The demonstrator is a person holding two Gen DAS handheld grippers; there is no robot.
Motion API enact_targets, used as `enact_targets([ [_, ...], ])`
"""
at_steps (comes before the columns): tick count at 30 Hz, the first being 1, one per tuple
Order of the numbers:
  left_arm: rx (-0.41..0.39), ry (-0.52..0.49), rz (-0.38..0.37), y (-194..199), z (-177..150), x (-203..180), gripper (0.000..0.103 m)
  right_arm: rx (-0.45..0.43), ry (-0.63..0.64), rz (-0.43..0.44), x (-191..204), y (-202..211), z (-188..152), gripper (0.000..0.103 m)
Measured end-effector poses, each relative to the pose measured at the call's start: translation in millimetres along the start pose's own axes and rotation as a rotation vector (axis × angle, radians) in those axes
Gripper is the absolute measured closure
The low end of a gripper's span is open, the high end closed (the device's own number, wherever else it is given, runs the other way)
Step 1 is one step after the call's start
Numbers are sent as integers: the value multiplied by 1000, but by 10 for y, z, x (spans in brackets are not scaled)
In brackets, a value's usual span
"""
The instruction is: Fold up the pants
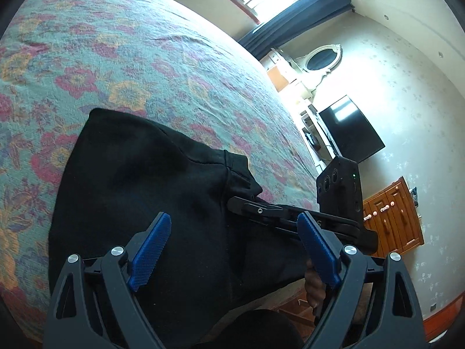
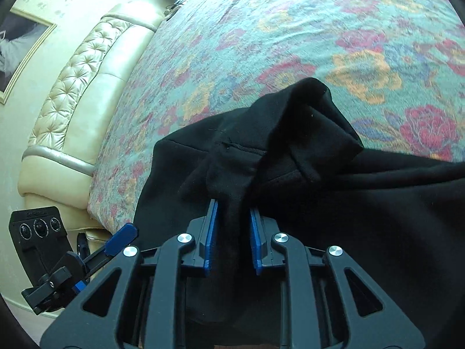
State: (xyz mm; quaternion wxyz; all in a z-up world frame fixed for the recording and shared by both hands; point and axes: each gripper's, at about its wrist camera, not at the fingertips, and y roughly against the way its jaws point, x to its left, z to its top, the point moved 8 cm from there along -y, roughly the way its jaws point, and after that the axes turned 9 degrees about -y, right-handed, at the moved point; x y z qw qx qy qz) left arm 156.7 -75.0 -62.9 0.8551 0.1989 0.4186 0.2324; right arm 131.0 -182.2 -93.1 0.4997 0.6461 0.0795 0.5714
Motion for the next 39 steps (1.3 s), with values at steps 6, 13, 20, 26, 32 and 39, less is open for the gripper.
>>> enact_targets([
  [6,4,-71,92,-55,12,56,16,35,-87,88,-224,55,-287,51],
  [13,22,-166,198,17,-17,116,16,85,-111,189,-207,-9,-379,53],
  [20,12,-291,150,197,-159,-116,16,88,-128,273,-48,67,-262,89],
  [26,-33,-590,183,345,-324,-501,15,122,-235,376,2,84,-146,89],
  [32,7,-850,360,178,-515,-596,15,123,-276,406,130,100,-31,89],
  [39,42,-1092,622,-128,-740,-483,15,144,-327,440,195,91,0,89],
])
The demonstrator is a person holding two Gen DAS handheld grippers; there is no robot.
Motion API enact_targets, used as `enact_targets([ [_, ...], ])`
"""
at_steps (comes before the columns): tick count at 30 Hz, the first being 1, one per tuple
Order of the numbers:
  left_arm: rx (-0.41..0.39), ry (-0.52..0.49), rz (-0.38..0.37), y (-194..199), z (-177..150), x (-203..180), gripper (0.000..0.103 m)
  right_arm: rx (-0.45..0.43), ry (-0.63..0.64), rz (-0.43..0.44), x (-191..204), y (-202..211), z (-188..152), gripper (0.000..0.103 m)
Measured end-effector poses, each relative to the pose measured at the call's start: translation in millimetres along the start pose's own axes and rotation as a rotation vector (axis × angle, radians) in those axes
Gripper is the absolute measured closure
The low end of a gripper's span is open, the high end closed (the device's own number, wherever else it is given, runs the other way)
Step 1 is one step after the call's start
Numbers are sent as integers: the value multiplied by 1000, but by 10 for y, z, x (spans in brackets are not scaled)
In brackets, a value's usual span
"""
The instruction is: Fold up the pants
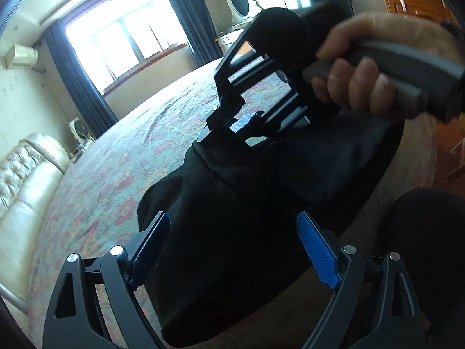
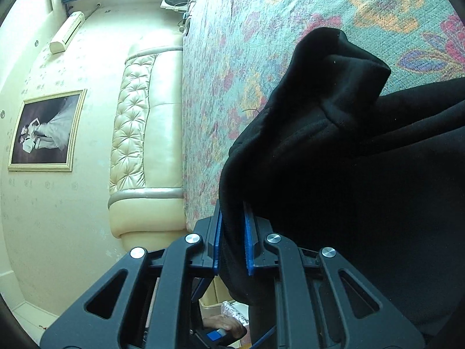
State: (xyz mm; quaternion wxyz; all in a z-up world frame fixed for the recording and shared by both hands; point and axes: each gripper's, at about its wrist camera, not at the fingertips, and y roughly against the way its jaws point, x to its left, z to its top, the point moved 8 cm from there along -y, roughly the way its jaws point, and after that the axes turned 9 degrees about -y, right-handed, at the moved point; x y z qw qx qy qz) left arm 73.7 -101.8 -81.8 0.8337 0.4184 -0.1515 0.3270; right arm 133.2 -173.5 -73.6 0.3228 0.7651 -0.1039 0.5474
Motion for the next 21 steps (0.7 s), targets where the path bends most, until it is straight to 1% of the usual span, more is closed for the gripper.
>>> enact_targets([
  [1,20,-50,66,-60,-15,-12,15,-1,-10,6,-1,-8,0,89],
  [2,34,-92,117,-112,-22,-22,15,1,-20,14,-16,28,12,89],
  [4,51,-150,198,-218,-27,-5,15,3,-38,27,-23,34,17,89],
  [5,64,-152,215,-273,-33,26,15,3,-43,30,-24,33,22,89],
  [6,73,-130,209,-325,-41,72,15,4,-45,31,-28,34,22,89],
  [7,75,-79,186,-364,-51,140,15,4,-49,31,-35,33,21,89],
  [8,69,-7,146,-390,-57,219,18,5,-53,32,-40,30,23,89],
  [9,64,74,101,-406,-75,305,45,6,-55,33,-37,14,29,87],
  [10,78,137,49,-452,-104,369,58,8,-53,34,-40,14,29,86],
  [11,97,183,24,-496,-137,430,66,6,-51,32,-44,18,33,86],
  [12,96,206,7,-510,-156,467,68,2,-51,28,-46,16,41,82],
  [13,90,212,-1,-510,-155,488,72,4,-50,30,-39,4,52,74],
  [14,88,209,3,-500,-149,500,73,7,-45,31,-30,-2,52,72],
  [15,80,213,1,-491,-134,519,74,8,-34,20,-21,6,47,64],
  [16,70,234,-10,-484,-122,550,74,9,-20,6,-1,13,41,47],
  [17,63,264,-22,-475,-123,586,74,-3,0,-7,36,47,44,41],
  [18,60,301,-37,-458,-139,616,74,-36,30,-22,68,117,61,39],
  [20,56,390,-80,-454,-163,682,74,-119,95,-73,127,322,113,37],
  [21,52,438,-103,-450,-171,721,74,-164,105,-83,122,444,152,34],
])
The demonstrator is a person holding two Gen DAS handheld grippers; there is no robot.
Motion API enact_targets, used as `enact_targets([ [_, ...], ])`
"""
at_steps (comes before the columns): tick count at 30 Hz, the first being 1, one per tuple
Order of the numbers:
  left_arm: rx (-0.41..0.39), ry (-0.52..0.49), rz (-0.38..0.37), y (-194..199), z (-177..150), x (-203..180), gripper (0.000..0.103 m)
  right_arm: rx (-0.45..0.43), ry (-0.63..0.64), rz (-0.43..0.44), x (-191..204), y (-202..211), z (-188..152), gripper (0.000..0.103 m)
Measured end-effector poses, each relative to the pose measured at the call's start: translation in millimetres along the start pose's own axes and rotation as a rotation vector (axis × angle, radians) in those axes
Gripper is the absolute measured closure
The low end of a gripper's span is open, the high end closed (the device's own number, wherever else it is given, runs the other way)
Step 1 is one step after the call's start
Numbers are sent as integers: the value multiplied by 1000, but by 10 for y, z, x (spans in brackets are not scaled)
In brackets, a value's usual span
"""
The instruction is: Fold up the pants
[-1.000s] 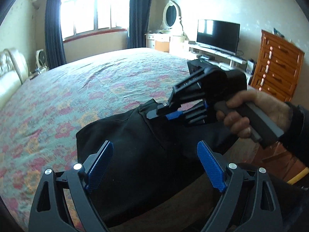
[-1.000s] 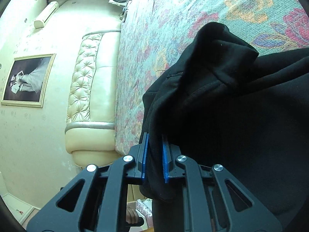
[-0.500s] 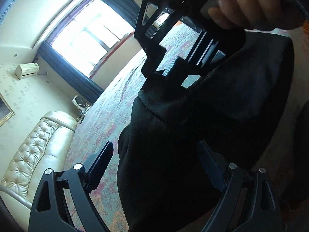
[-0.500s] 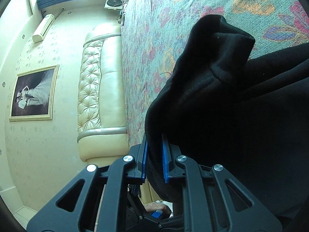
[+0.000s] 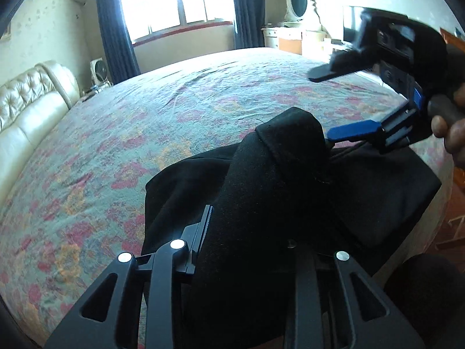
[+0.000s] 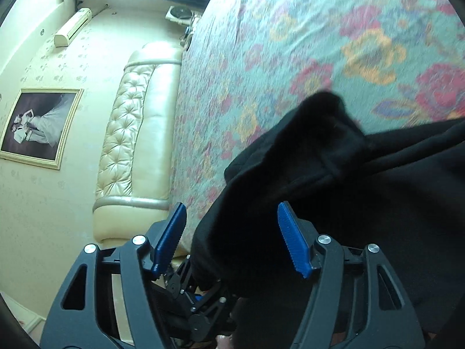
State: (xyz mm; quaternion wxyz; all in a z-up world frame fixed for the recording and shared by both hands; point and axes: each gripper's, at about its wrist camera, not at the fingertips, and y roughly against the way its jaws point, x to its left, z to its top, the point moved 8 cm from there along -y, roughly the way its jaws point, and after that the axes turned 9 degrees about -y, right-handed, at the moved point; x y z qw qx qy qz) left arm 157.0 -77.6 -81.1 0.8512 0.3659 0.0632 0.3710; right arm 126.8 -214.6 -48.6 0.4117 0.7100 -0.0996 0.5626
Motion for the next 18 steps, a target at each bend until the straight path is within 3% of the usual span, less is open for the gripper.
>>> enact_targets([
  [2,-3,79,-45,-3,-8,57,74,-74,-14,-23,-115,177,126,33],
  [5,-8,161,-99,16,-10,128,74,-81,-64,-97,-441,177,224,37],
  [6,-6,170,-105,22,-12,132,74,-61,-90,-91,-528,118,224,41],
  [10,1,169,-112,20,-13,97,74,-42,-213,42,-690,-88,259,42],
  [12,4,170,-119,20,-12,75,73,-72,-226,20,-740,-160,306,42],
  [14,7,176,-138,35,-5,57,70,-70,-223,17,-773,-262,339,63],
  [15,12,181,-156,41,-5,54,70,-54,-206,17,-760,-315,328,90],
  [18,16,198,-198,119,33,52,68,-57,-113,3,-638,-305,265,94],
])
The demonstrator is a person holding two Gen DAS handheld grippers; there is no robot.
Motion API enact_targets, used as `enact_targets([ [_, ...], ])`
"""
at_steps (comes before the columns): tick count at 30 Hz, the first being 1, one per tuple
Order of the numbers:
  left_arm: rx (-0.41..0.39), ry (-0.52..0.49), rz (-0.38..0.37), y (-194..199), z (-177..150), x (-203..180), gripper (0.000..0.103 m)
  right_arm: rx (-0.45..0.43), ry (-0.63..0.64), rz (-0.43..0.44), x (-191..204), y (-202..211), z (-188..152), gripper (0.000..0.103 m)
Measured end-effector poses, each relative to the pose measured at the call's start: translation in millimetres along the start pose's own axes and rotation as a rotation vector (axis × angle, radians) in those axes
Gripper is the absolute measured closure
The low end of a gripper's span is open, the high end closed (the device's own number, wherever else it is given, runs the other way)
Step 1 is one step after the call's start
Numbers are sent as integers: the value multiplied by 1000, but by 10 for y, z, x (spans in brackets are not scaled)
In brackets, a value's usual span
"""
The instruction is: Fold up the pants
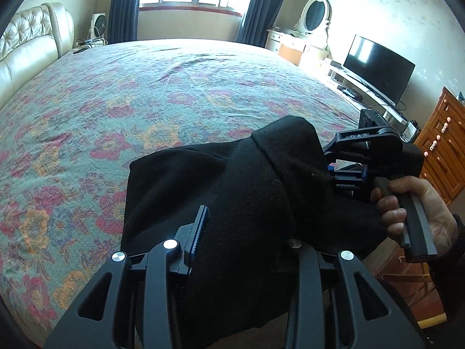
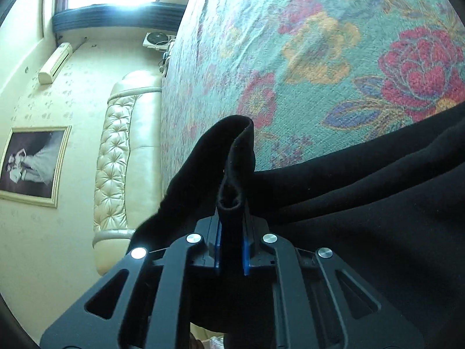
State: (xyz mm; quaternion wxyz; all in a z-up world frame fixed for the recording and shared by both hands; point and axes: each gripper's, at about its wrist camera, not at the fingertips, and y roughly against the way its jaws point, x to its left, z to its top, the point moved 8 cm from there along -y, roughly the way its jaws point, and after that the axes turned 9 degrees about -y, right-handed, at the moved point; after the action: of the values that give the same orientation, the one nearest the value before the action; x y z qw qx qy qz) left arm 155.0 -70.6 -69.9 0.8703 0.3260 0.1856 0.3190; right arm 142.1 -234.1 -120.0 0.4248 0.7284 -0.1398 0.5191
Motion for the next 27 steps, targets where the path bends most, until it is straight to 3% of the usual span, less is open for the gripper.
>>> enact_targets([
  [3,-31,30,-46,117,68,5,63,-24,72,-1,159,124,-121,94],
  [7,-85,150,-228,246,191,18,56,-65,168,-55,209,344,-227,95],
  [8,-80,153,-226,244,201,21,55,-73,190,-83,185,373,-250,95],
  [12,-80,105,-159,167,253,-16,55,-44,156,-57,77,448,-386,95],
  [21,-135,125,-161,106,454,-220,55,-61,153,-45,44,763,-665,96],
  [27,-153,123,-184,78,523,-286,55,-65,113,-114,-396,1011,-933,96],
])
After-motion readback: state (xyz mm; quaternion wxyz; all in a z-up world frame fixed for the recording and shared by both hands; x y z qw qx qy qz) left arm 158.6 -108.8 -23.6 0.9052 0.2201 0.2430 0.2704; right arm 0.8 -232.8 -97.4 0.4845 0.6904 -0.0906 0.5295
